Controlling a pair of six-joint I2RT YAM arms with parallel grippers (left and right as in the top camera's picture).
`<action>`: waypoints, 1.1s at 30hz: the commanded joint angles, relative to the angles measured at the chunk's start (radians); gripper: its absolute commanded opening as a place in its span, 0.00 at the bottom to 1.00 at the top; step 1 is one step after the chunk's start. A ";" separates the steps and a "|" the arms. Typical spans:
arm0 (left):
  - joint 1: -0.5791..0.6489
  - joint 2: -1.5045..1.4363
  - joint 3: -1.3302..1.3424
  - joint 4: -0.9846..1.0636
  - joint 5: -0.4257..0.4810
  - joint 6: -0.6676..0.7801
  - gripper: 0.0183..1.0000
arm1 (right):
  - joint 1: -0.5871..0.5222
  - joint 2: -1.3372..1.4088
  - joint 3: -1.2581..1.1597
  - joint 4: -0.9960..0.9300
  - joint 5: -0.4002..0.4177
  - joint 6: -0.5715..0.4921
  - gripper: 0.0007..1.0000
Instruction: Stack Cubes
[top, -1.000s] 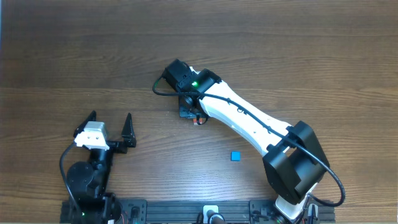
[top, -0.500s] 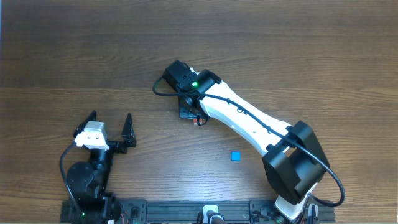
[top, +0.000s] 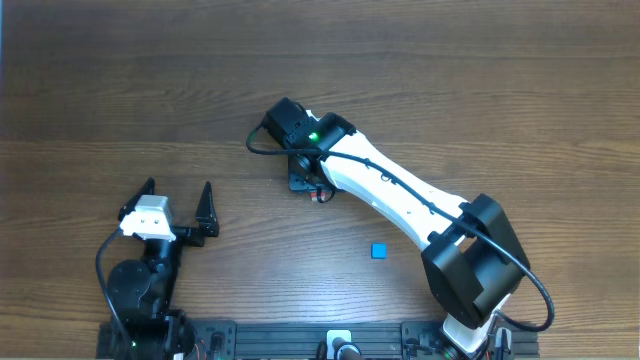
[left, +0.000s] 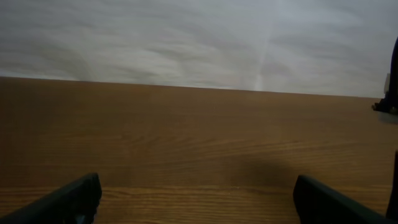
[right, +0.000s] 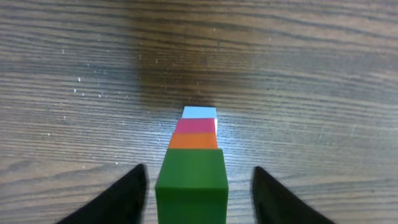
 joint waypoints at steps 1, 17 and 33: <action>-0.003 -0.008 -0.005 -0.003 -0.001 0.014 1.00 | 0.005 0.014 -0.012 0.010 -0.001 0.003 0.88; -0.003 -0.008 -0.005 -0.003 -0.001 0.014 1.00 | -0.096 -0.310 -0.009 -0.120 0.084 -0.089 0.99; -0.003 -0.008 -0.005 -0.003 -0.001 0.014 1.00 | -0.139 -0.615 -0.619 0.081 -0.016 -0.045 0.99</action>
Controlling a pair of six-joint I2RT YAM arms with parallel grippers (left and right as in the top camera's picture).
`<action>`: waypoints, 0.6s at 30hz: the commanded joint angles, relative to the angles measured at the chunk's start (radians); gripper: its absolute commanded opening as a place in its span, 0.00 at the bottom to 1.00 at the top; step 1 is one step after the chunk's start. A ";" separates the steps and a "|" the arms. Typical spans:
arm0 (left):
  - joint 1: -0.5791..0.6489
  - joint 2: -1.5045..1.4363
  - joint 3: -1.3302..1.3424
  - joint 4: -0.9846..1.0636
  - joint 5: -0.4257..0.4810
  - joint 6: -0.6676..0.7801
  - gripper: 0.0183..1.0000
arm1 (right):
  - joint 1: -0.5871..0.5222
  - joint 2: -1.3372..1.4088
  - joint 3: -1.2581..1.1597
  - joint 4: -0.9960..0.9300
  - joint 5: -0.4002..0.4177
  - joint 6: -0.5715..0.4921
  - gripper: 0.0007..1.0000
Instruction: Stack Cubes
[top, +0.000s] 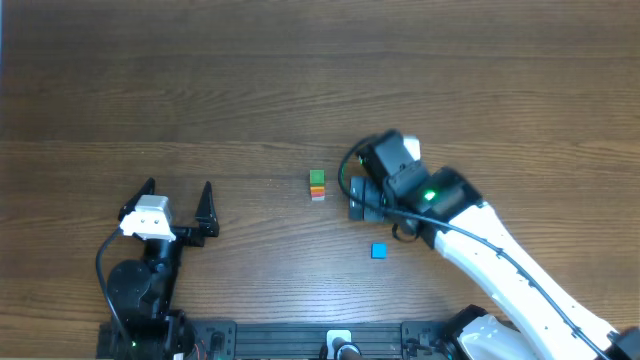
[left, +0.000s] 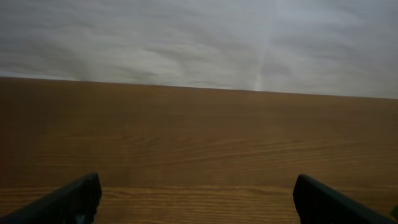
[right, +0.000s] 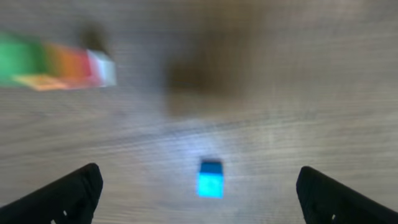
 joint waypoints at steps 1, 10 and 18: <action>-0.003 -0.008 -0.005 -0.003 -0.001 0.014 1.00 | 0.018 -0.008 -0.173 0.087 -0.038 0.059 0.99; -0.003 -0.008 -0.005 -0.003 -0.001 0.014 1.00 | 0.074 0.006 -0.336 0.196 -0.038 0.125 0.99; -0.003 -0.008 -0.005 -0.003 -0.001 0.014 1.00 | 0.112 0.048 -0.354 0.251 -0.038 0.137 0.99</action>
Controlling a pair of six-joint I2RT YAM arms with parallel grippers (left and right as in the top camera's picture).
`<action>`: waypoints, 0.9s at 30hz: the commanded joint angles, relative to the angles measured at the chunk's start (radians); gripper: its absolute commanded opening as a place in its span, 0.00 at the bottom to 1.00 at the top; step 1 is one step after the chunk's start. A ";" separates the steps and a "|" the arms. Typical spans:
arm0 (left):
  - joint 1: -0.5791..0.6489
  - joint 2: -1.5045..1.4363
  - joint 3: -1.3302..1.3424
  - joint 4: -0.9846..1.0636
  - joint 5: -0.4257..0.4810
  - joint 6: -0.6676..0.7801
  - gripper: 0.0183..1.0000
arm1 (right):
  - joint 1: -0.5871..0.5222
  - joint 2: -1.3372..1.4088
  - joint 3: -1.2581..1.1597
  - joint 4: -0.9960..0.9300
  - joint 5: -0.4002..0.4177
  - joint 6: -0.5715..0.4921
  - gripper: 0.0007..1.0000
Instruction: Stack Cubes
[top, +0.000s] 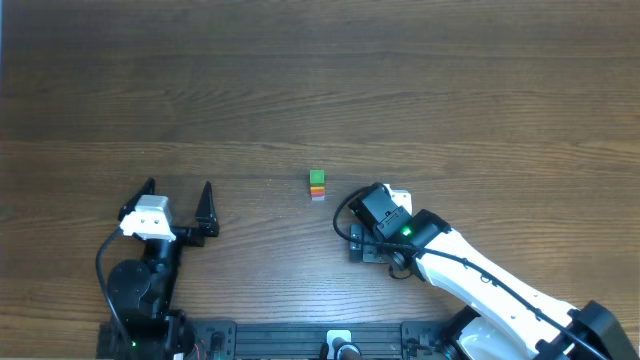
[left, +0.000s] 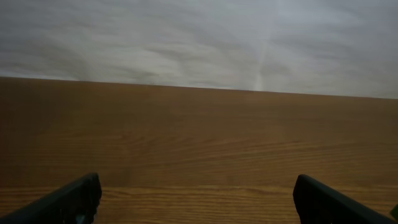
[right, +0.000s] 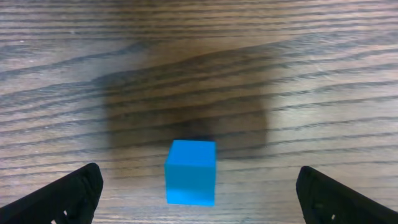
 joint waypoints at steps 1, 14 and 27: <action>-0.003 -0.008 -0.005 -0.003 -0.001 0.014 1.00 | 0.014 0.049 -0.012 0.016 -0.004 0.024 0.99; -0.003 -0.008 -0.005 -0.003 -0.001 0.014 1.00 | 0.014 0.153 -0.012 0.087 -0.004 0.043 0.71; -0.003 -0.008 -0.005 -0.003 -0.001 0.014 1.00 | 0.019 0.153 -0.012 0.086 -0.008 0.043 0.40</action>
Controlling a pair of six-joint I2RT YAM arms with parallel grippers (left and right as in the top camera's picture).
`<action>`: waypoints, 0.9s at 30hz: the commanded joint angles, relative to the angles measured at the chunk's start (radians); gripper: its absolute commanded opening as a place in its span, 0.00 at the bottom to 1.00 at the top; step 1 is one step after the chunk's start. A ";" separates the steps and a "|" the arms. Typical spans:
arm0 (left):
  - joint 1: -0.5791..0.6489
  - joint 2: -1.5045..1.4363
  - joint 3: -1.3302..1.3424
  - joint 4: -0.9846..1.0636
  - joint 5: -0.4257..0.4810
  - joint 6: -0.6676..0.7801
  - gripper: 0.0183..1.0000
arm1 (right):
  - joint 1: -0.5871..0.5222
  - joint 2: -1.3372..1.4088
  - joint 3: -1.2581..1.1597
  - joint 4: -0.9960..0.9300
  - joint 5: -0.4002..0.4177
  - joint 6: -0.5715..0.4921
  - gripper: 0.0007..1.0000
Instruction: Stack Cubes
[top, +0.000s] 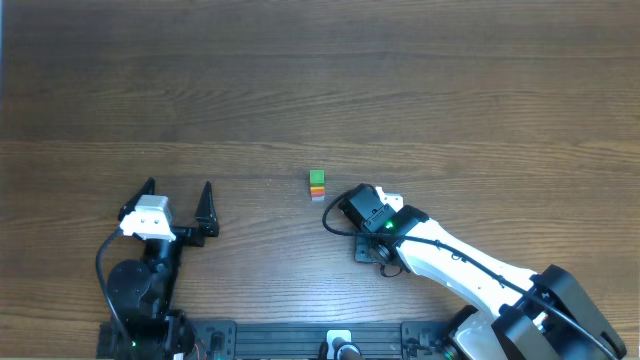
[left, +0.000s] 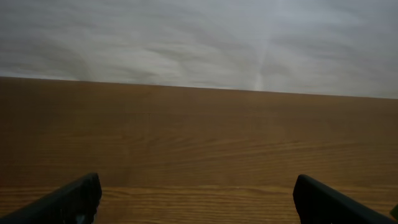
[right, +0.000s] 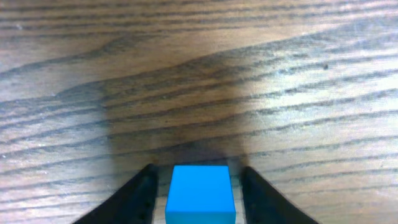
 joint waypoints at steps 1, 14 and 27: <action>-0.003 -0.008 -0.005 -0.003 -0.001 0.014 1.00 | 0.007 0.006 -0.006 0.003 0.002 0.004 0.39; -0.003 -0.008 -0.005 -0.003 -0.001 0.014 1.00 | 0.007 0.006 -0.003 0.008 0.003 0.004 0.30; -0.003 -0.008 -0.005 -0.003 -0.001 0.014 1.00 | 0.004 -0.010 0.205 -0.167 0.048 -0.031 0.26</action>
